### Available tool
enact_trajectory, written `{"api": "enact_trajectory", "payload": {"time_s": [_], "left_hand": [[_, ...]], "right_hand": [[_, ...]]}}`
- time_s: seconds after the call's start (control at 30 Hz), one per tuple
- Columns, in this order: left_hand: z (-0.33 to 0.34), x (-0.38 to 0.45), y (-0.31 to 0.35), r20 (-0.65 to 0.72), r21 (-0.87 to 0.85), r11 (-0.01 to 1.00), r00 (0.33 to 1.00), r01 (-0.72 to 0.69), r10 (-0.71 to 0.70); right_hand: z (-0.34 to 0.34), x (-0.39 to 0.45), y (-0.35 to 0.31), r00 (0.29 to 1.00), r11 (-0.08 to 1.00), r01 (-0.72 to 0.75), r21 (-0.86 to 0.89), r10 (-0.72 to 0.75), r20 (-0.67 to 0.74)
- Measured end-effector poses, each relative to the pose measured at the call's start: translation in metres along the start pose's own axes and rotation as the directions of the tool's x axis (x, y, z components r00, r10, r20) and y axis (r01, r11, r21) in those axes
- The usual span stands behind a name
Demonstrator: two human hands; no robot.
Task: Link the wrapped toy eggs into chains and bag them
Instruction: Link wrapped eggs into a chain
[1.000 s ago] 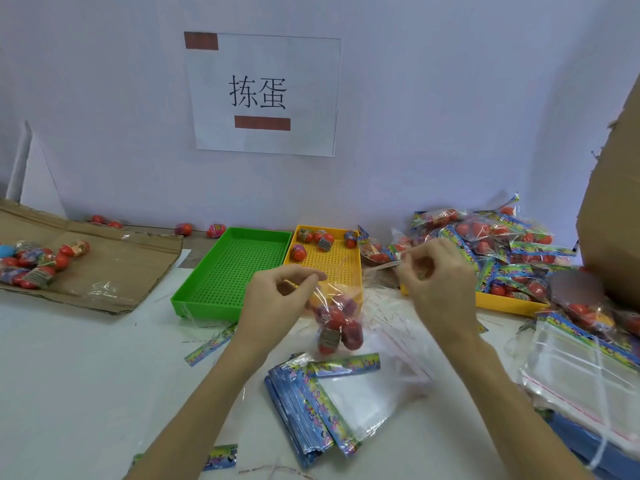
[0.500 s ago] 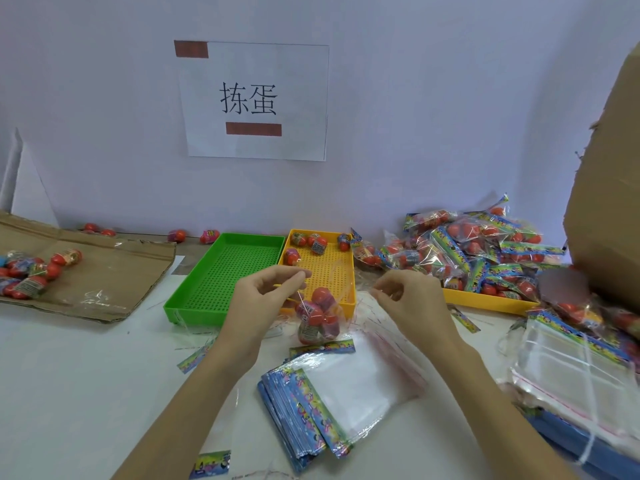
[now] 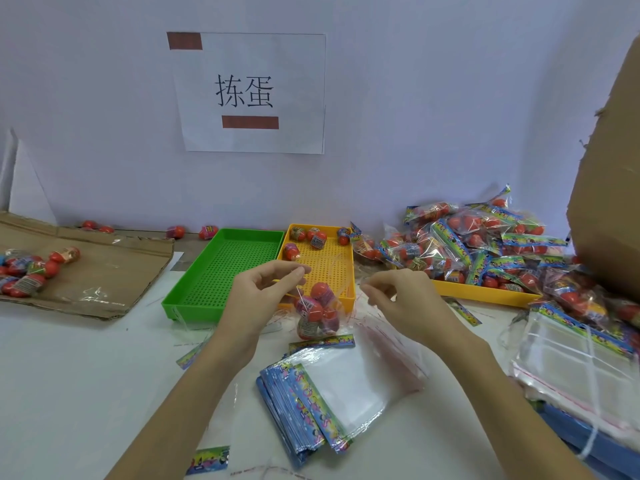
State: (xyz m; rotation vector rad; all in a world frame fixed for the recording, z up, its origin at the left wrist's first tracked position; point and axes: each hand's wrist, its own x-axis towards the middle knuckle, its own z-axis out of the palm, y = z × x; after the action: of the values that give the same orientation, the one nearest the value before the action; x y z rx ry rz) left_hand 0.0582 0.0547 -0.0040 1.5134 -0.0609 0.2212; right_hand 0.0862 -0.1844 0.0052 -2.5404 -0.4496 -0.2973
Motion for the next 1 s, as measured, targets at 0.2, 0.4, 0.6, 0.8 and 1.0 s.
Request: {"api": "enact_trajectory", "payload": {"time_s": [0.2, 0.4, 0.6, 0.8, 1.0], "left_hand": [[0.000, 0.001, -0.002, -0.013, -0.004, 1.000, 1.000, 0.000, 0.000], [-0.004, 0.006, -0.003, 0.122, -0.040, 0.997, 0.991, 0.061, -0.055], [-0.009, 0.005, -0.006, 0.172, 0.091, 0.996, 0.985, -0.025, 0.009], [-0.006, 0.006, -0.004, -0.006, -0.200, 0.977, 0.997, 0.070, -0.072], [-0.003, 0.003, 0.000, 0.029, -0.279, 0.953, 0.993, 0.116, -0.112]], "right_hand": [[0.007, 0.001, -0.009, 1.000, 0.937, 0.000, 0.348, -0.002, 0.004], [0.019, -0.003, -0.014, 0.992, 0.734, -0.104, 0.671, 0.125, 0.017], [0.017, -0.002, -0.015, 0.981, 0.644, -0.174, 0.745, 0.175, 0.078], [0.001, -0.003, -0.016, 0.993, 0.606, -0.114, 0.787, 0.053, 0.103], [0.001, -0.002, -0.017, 0.991, 0.466, -0.132, 0.875, 0.055, 0.120]]}}
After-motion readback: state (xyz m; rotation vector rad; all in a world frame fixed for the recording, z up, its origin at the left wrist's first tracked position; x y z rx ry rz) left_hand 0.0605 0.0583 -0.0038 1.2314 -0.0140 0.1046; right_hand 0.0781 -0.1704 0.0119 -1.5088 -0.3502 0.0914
